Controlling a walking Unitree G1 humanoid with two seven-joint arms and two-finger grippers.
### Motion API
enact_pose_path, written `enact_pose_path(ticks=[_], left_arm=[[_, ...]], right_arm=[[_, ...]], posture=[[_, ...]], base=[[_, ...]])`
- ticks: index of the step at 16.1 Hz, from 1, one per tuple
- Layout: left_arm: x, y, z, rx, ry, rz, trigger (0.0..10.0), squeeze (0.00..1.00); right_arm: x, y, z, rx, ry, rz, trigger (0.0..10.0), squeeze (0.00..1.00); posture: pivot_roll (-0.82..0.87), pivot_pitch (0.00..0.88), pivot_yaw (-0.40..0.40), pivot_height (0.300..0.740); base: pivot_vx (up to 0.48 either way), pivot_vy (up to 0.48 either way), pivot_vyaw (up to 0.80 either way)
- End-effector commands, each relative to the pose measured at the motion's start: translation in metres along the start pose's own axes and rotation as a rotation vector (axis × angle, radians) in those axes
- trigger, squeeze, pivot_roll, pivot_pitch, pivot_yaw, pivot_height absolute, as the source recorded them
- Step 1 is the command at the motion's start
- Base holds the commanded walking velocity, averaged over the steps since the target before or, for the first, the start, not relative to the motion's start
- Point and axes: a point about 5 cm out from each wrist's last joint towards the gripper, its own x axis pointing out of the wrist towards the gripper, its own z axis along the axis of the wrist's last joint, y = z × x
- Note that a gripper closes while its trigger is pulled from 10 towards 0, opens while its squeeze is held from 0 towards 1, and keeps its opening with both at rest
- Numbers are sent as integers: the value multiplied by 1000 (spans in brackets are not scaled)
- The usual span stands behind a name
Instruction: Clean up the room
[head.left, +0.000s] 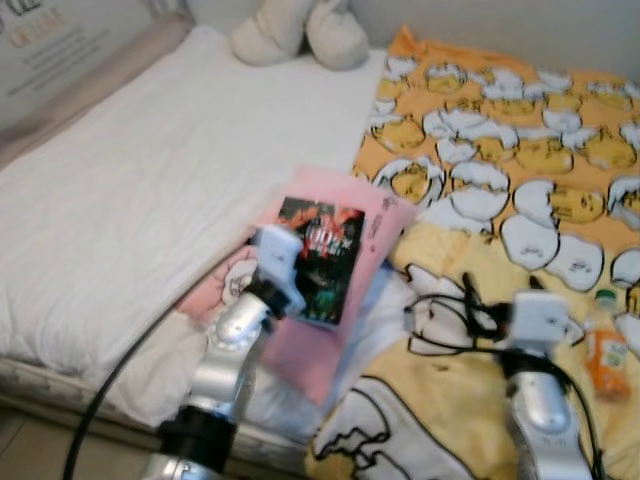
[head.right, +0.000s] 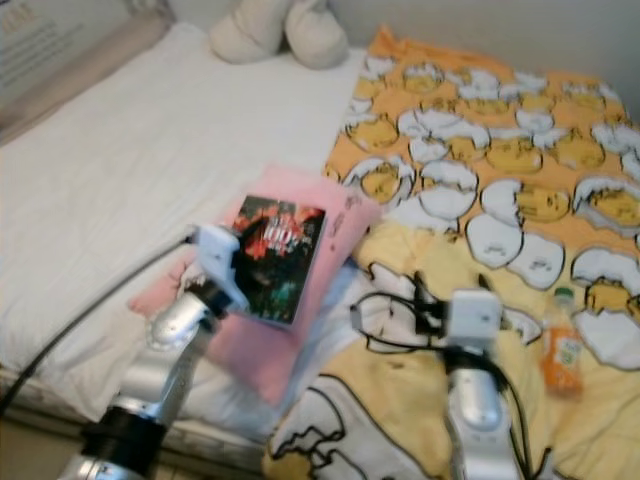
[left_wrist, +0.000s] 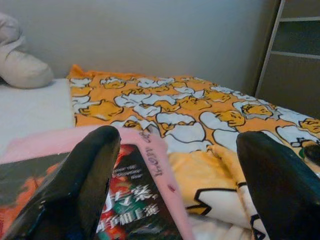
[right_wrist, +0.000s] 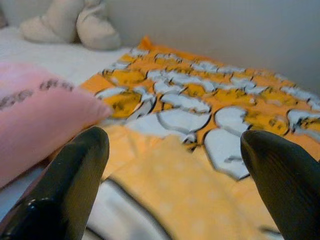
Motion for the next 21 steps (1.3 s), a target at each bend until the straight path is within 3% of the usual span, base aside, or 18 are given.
enact_pose_path(ticks=[1,6,8,9,15,21], left_arm=[[-12,12,-4,-8,38,27,10000,0],[-14,12,-7,5,66,17,10000,0],[-14,16,-10,42,95,49,10000,0],[-14,17,-10,10,88,53,10000,0],[-15,9,-15,1,78,97,10000,0],[-11,18,-15,-25,77,242,10000,0]], right_arm=[[-1,11,-3,-2,24,35,10000,0],[-1,12,-6,19,38,52,10000,0],[0,12,-8,14,45,62,10000,0],[0,12,-8,13,46,64,10000,0],[2,12,-11,27,60,49,10000,0],[3,10,-12,29,66,36,10000,0]], posture=[[4,0,-3,740],[8,0,-9,740],[9,0,-9,740],[10,0,-9,740],[-4,0,-5,740],[-16,0,6,740]], base=[[0,480,0],[0,480,-623],[0,0,0],[0,0,0],[0,-449,0],[0,-423,0]])
